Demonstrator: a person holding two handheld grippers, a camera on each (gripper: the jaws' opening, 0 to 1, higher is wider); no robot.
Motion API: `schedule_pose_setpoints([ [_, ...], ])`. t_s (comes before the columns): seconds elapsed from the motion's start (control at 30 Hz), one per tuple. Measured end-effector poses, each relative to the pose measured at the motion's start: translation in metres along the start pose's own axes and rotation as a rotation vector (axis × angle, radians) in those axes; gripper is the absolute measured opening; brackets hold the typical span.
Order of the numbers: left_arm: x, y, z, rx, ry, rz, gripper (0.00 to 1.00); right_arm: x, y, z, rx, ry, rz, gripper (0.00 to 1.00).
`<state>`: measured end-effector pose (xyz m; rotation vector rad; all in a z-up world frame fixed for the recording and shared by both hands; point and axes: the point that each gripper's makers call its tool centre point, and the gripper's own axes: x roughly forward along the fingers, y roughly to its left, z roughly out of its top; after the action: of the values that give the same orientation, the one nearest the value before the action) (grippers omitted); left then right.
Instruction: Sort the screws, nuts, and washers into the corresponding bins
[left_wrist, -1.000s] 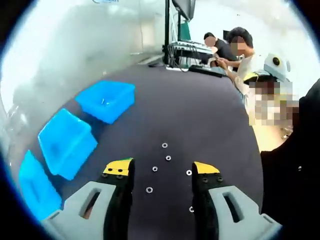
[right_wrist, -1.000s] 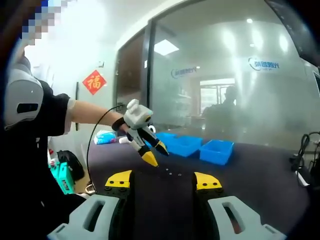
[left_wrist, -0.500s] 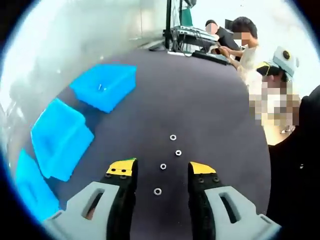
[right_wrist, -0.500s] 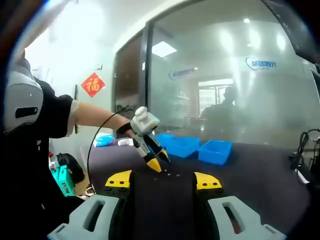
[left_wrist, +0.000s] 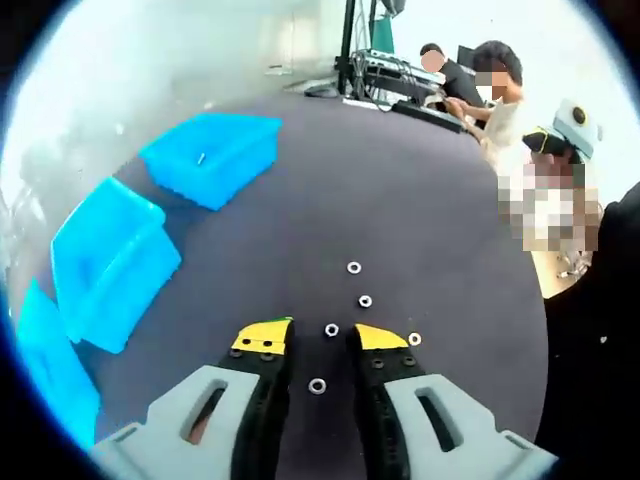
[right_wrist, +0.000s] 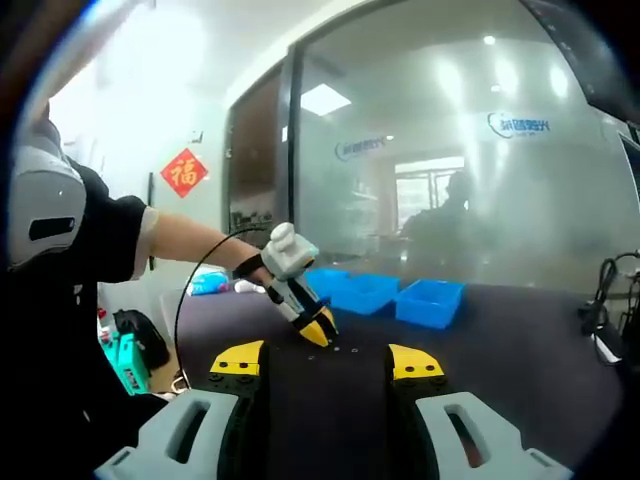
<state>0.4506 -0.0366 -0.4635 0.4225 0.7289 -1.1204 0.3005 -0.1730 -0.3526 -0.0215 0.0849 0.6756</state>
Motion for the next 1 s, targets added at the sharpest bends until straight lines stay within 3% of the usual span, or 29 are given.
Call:
schedule_pose_setpoints([
  [0.43,-0.001,-0.011,-0.005,-0.025,-0.007,-0.01,0.06,0.0,0.003,0.002,-0.001,-0.007,0.005,0.42],
  [0.63,-0.002,-0.009,-0.004,-0.053,-0.037,-0.006,0.06,0.0,0.005,0.003,-0.003,-0.008,0.007,0.42],
  [1.0,-0.03,-0.013,0.024,-0.164,-0.287,0.053,0.06,0.003,0.006,0.005,-0.015,-0.007,0.001,0.42],
])
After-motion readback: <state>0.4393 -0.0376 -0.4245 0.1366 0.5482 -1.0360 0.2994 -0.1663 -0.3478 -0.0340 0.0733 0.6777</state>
